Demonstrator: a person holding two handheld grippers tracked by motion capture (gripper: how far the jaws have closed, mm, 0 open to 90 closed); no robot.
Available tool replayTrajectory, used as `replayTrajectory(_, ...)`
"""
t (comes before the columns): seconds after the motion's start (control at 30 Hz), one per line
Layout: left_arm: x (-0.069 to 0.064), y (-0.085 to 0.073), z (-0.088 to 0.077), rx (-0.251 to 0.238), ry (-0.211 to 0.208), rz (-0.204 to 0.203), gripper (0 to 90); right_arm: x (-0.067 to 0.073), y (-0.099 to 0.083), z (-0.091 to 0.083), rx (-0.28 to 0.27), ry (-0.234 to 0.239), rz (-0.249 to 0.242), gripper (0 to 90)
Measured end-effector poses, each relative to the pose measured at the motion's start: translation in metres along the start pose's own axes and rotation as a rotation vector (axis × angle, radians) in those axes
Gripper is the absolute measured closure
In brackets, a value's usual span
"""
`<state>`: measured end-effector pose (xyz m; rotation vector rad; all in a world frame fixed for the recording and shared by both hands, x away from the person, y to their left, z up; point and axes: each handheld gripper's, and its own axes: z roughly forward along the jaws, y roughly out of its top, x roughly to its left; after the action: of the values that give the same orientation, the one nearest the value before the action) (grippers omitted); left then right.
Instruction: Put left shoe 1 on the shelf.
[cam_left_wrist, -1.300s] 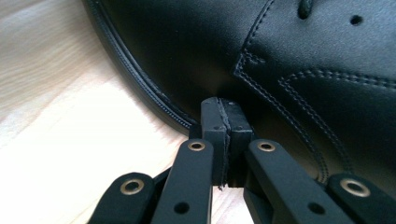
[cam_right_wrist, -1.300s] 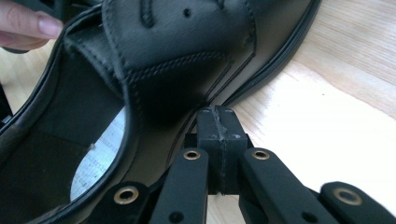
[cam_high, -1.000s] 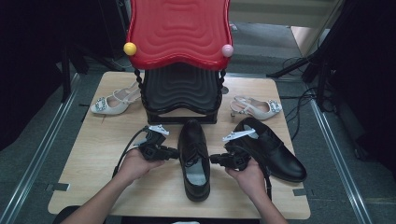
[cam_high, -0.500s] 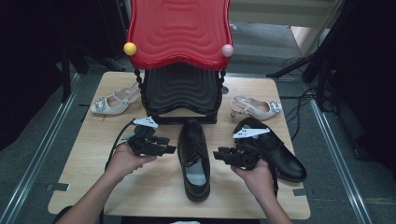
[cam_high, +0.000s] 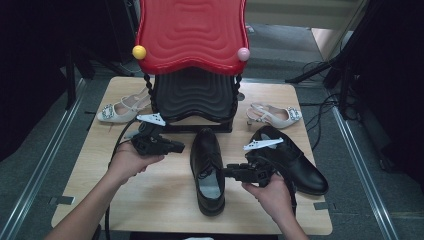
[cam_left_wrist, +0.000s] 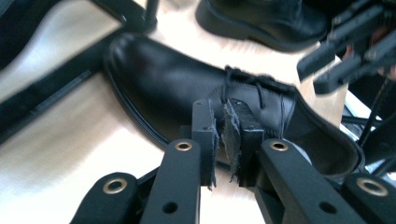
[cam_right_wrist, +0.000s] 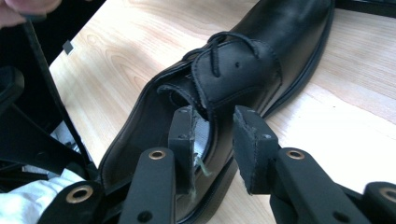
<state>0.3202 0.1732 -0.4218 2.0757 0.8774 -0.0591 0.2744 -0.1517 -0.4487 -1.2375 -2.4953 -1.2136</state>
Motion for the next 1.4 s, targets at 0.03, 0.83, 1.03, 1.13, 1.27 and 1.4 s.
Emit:
replayTrajectory(0.03,0.001,0.004,-0.003,-0.004,0.003,-0.002,83.0,0.001,0.001,0.000,0.000,-0.004,-0.007,69.4)
replayTrajectory(0.83,-0.007,0.104,-0.051,-0.060,0.000,0.127,90.0,0.037,0.020,0.026,0.124,0.026,-0.052,68.8)
replayTrajectory(1.03,-0.007,0.135,-0.062,-0.093,0.019,0.152,90.0,0.040,0.021,0.037,0.149,0.041,-0.066,68.2)
replayTrajectory(1.13,-0.007,0.150,-0.068,-0.103,0.036,0.171,90.0,0.040,0.022,0.040,0.155,0.045,-0.065,68.5)
replayTrajectory(1.27,-0.004,0.168,-0.076,-0.124,0.048,0.185,90.0,0.042,0.021,0.042,0.167,0.035,-0.071,68.2)
replayTrajectory(1.4,-0.002,0.186,-0.078,-0.128,0.064,0.198,90.0,0.044,0.021,0.044,0.165,0.030,-0.065,68.2)
